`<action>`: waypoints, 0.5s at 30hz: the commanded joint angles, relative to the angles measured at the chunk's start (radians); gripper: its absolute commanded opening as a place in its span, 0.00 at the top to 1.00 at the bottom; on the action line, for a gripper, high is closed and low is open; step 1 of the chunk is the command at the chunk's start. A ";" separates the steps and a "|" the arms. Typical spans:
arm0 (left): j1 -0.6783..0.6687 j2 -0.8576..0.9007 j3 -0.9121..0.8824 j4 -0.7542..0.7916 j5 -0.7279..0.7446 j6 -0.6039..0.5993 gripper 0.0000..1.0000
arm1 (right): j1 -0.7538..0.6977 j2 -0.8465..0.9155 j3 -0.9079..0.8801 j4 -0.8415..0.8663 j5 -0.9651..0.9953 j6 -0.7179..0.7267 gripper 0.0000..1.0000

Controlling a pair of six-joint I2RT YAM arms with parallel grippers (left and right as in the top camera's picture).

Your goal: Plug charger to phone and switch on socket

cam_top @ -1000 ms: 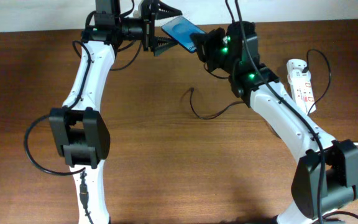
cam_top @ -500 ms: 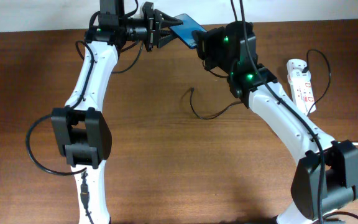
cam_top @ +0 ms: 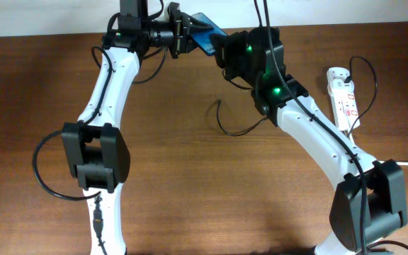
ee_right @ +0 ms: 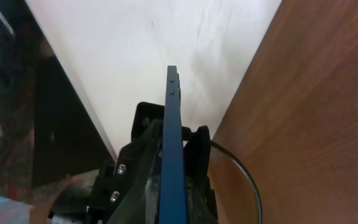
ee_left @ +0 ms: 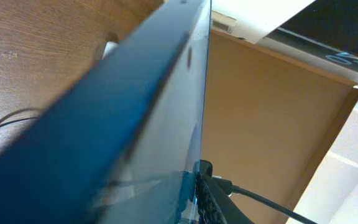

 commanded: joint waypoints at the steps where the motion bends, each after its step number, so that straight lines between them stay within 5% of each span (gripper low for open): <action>1: -0.005 -0.036 0.012 0.002 -0.006 0.002 0.74 | 0.010 -0.013 0.009 0.019 -0.026 -0.005 0.96; 7: -0.005 -0.036 0.012 0.002 -0.007 0.002 0.87 | 0.010 -0.013 0.009 0.016 -0.018 -0.005 0.96; 15: -0.003 -0.036 0.012 0.002 -0.026 0.002 0.90 | 0.002 -0.013 0.009 0.006 0.008 -0.006 0.96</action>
